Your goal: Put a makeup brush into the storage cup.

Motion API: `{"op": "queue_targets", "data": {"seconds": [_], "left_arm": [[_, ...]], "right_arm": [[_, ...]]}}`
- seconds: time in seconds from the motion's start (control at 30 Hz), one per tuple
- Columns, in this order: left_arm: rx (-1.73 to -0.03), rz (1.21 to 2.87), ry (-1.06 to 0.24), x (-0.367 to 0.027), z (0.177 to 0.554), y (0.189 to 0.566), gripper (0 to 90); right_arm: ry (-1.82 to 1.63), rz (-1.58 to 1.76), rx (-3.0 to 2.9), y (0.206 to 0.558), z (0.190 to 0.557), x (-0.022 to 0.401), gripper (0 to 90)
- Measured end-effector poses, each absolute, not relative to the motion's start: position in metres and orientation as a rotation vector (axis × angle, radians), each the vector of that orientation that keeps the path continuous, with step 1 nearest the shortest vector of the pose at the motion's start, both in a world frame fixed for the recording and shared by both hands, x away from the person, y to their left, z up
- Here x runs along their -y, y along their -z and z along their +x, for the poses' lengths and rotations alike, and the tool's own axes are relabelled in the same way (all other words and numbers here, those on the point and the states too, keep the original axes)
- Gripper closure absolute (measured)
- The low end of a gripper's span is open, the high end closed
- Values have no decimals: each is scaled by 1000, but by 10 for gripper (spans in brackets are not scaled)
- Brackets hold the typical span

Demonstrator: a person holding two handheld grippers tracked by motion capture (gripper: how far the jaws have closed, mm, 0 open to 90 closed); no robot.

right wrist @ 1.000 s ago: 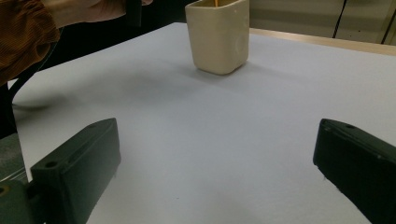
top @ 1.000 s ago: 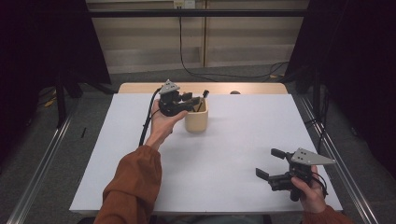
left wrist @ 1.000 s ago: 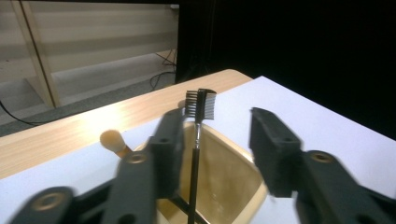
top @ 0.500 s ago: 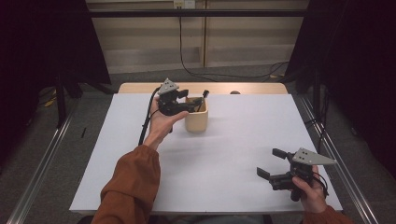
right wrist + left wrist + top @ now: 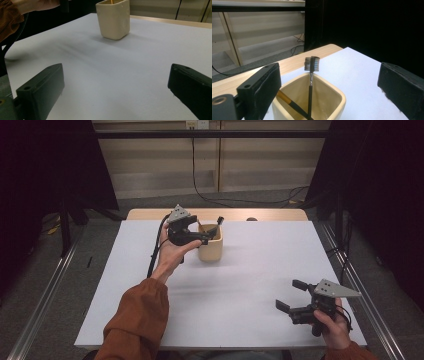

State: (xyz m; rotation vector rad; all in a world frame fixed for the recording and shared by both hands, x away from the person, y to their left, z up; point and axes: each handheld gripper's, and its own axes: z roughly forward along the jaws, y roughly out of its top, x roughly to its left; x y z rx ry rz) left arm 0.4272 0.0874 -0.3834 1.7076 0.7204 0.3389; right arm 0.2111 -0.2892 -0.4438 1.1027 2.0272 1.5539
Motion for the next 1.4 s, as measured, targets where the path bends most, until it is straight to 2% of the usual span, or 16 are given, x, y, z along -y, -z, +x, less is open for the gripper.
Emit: {"op": "queue_targets", "data": {"seconds": [1.4], "left_arm": [[-768,1689,-409,-144,378,375,25]], "right_arm": [[-1538,1117,-2009,442,212,289,1]]}}
